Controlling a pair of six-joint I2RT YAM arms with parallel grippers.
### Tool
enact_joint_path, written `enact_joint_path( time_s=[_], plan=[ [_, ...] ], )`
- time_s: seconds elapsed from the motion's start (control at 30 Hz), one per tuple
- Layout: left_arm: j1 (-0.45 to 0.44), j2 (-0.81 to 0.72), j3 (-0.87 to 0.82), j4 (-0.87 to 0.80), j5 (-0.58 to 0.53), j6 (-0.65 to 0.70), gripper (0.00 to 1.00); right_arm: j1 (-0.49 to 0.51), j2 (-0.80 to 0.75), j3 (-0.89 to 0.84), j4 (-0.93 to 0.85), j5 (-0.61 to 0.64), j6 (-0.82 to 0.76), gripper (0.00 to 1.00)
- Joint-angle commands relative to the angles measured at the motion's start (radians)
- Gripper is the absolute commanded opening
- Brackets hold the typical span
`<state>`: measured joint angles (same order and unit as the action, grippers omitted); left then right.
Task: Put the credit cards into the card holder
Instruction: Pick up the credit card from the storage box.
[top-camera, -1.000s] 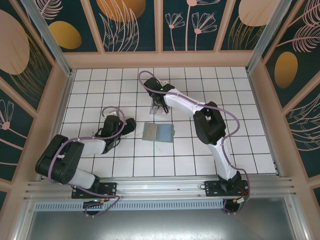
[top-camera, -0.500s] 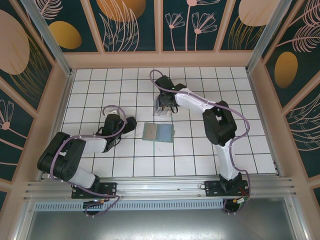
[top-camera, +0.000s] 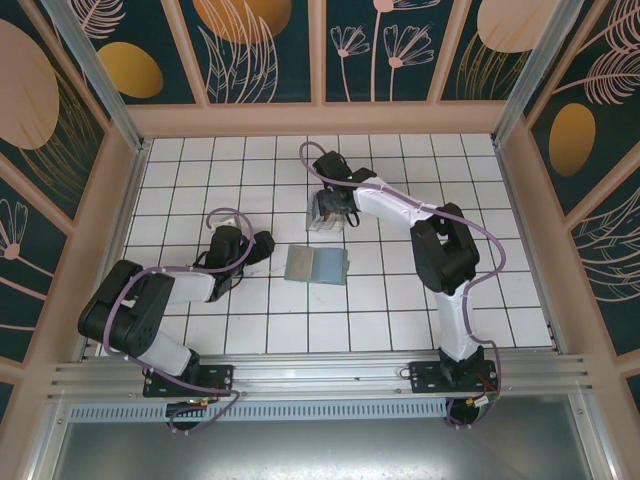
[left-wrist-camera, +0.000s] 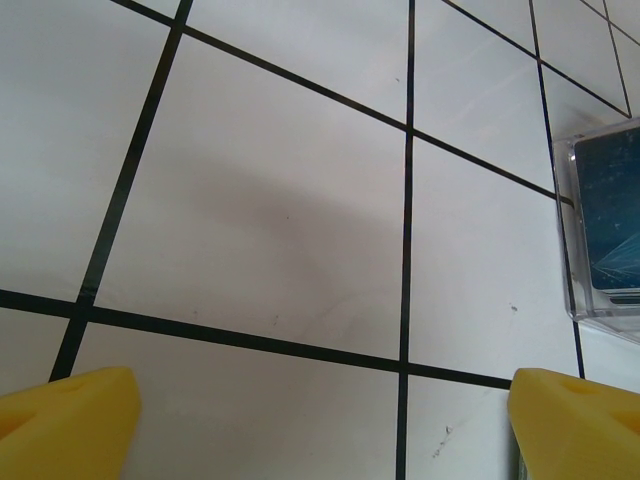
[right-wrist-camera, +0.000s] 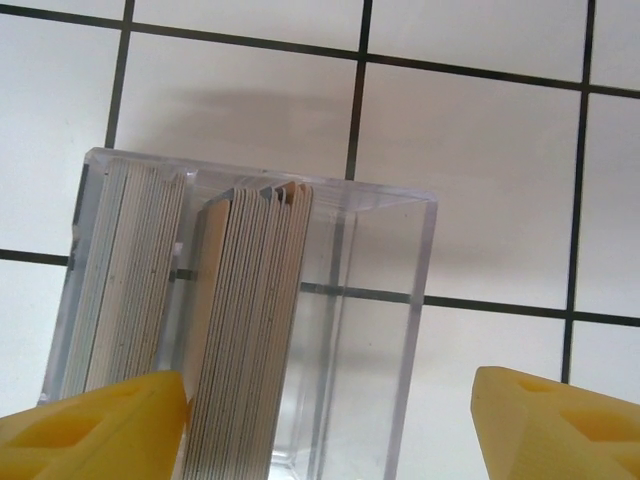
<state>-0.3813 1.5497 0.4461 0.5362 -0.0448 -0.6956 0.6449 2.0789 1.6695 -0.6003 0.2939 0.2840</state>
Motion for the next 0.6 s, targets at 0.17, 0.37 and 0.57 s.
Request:
enact_joint_path(
  time_s=[0.17, 0.37, 0.57],
  plan=[
    [0.001, 0.047, 0.008, -0.005, 0.092, -0.013, 0.95, 0.022, 0.037, 0.081, -0.127, 0.136, -0.057, 0.76],
    [0.002, 0.05, 0.01, -0.007, 0.098, -0.013, 0.95, 0.024, 0.032, 0.083, -0.146, 0.198, -0.047, 0.75],
    [0.002, 0.054, 0.013, -0.005, 0.1, -0.012, 0.95, 0.028, -0.022, 0.073, -0.099, 0.077, -0.056, 0.75]
  ],
)
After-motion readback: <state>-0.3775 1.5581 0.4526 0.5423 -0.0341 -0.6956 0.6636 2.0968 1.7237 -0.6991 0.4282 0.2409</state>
